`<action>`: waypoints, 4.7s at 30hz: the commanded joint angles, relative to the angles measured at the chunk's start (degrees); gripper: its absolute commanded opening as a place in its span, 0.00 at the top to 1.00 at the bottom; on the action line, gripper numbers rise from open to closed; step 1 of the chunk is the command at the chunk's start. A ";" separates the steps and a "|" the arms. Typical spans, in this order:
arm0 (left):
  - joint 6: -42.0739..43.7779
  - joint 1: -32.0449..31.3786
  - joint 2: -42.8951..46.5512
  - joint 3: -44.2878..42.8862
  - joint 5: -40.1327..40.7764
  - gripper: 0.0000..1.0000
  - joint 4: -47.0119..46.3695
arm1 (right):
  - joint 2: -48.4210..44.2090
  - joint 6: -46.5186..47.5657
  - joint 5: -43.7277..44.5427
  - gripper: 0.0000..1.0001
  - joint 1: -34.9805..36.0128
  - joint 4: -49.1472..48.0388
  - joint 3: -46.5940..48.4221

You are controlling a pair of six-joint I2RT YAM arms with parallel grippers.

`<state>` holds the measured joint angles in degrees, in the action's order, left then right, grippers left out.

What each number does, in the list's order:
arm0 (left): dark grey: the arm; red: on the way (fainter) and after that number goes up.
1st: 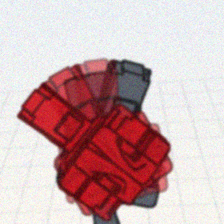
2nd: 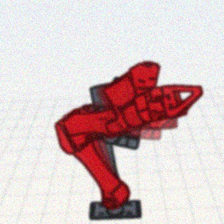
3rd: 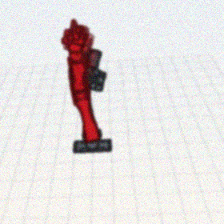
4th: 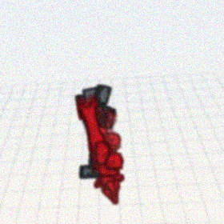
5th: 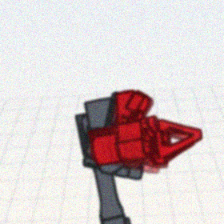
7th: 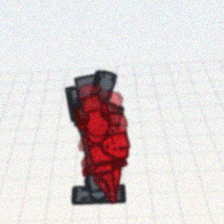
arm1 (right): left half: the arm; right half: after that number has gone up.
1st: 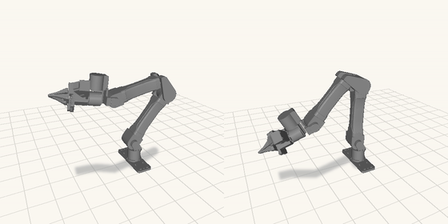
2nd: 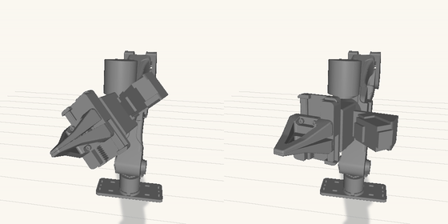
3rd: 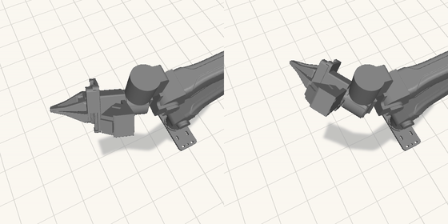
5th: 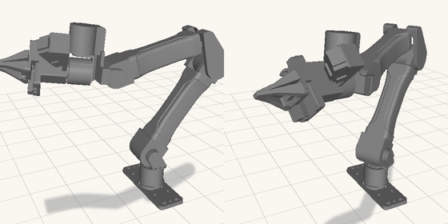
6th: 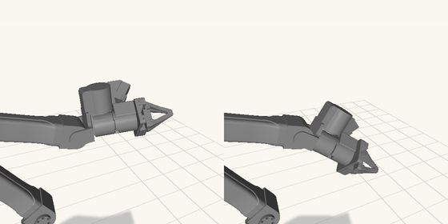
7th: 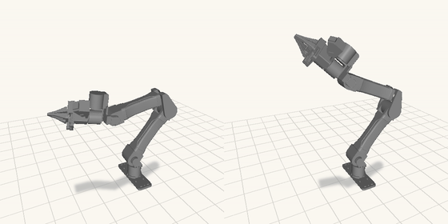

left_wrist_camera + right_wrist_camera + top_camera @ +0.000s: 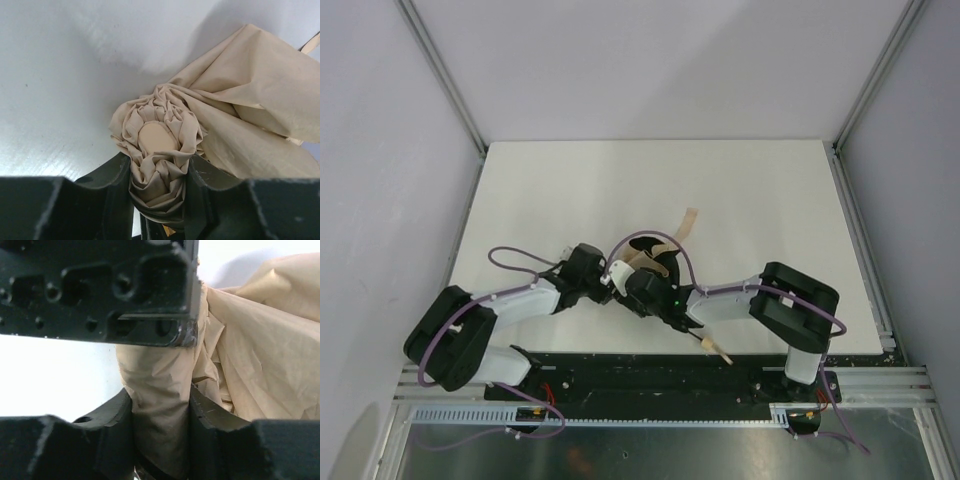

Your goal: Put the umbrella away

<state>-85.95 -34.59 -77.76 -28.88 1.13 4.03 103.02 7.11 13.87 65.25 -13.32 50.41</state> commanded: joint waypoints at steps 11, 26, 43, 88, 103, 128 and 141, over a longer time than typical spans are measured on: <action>13.46 11.59 9.65 -0.75 -2.58 0.05 3.20 | 11.47 -15.13 -24.15 1.00 -10.10 9.37 0.44; 9.50 13.07 12.14 11.17 -12.12 0.01 -20.22 | 16.98 -22.31 -53.90 1.00 -21.81 12.26 7.12; 5.55 4.80 -2.87 7.52 4.74 0.07 -18.90 | 17.87 -28.24 -66.31 1.00 -22.95 4.37 8.81; 6.70 6.77 -6.82 0.06 -7.11 1.00 4.88 | 11.23 11.25 21.47 0.30 1.09 -5.83 6.75; 14.94 8.87 -2.53 -5.13 -4.44 0.14 4.49 | 11.90 -7.26 -9.64 1.00 -5.02 12.40 6.84; 14.05 5.44 -7.31 7.59 4.80 0.85 -11.64 | 15.72 -38.66 -63.55 0.98 -22.66 -7.31 6.79; 10.88 6.00 -4.90 5.85 -5.49 1.00 -6.57 | -9.08 -9.40 -17.04 0.13 -11.37 8.57 3.25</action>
<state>-78.00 -28.69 -81.91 -24.10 -2.61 -15.03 101.69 -13.19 -25.41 47.62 -7.77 56.51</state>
